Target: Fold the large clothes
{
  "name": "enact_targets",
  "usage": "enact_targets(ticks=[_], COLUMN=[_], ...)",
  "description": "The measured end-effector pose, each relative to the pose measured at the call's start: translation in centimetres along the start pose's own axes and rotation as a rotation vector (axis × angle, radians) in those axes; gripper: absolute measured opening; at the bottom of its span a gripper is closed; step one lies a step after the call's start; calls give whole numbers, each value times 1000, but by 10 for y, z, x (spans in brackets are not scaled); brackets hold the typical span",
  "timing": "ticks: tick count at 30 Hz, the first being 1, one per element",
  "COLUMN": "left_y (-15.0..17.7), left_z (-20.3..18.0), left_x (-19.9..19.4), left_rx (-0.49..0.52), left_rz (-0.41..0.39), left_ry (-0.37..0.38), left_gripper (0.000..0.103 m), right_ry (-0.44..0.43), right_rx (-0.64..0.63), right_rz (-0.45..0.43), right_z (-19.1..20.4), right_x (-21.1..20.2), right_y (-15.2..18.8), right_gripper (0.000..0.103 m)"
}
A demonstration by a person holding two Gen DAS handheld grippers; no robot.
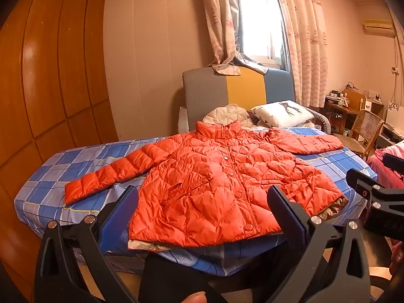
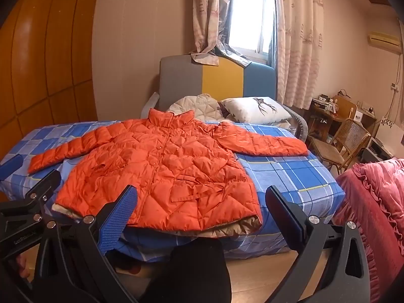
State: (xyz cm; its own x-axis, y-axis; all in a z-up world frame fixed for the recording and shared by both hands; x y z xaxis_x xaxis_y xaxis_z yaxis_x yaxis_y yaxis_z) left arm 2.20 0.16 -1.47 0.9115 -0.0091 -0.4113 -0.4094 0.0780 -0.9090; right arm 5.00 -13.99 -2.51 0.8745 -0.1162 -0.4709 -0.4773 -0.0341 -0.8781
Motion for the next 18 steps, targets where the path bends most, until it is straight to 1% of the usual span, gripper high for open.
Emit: enact_targets(ticks=[18], left_y=[2], left_z=[0], left_x=[8], left_rx=[-14], left_rz=[30], left_ry=[5], left_gripper=[101], right_ry=[5], right_rx=[11], right_rz=[25], right_z=[-4], right_x=[8], right_y=[5], right_gripper=[100])
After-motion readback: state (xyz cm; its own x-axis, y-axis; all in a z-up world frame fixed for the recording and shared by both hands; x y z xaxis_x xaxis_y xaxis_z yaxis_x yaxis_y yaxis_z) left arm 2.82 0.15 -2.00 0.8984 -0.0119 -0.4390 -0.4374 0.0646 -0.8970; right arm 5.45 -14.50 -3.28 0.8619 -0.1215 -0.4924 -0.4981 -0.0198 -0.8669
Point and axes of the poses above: each gripper's, at about its wrist camera, not at the fingertips, and x roughly the way its jaws point, z to its left, y to its underside, the point moved 2 cm from there along x, roughly the way its jaws point, and after that the axes turned 2 degrees about -z, right-handed, at the moved point
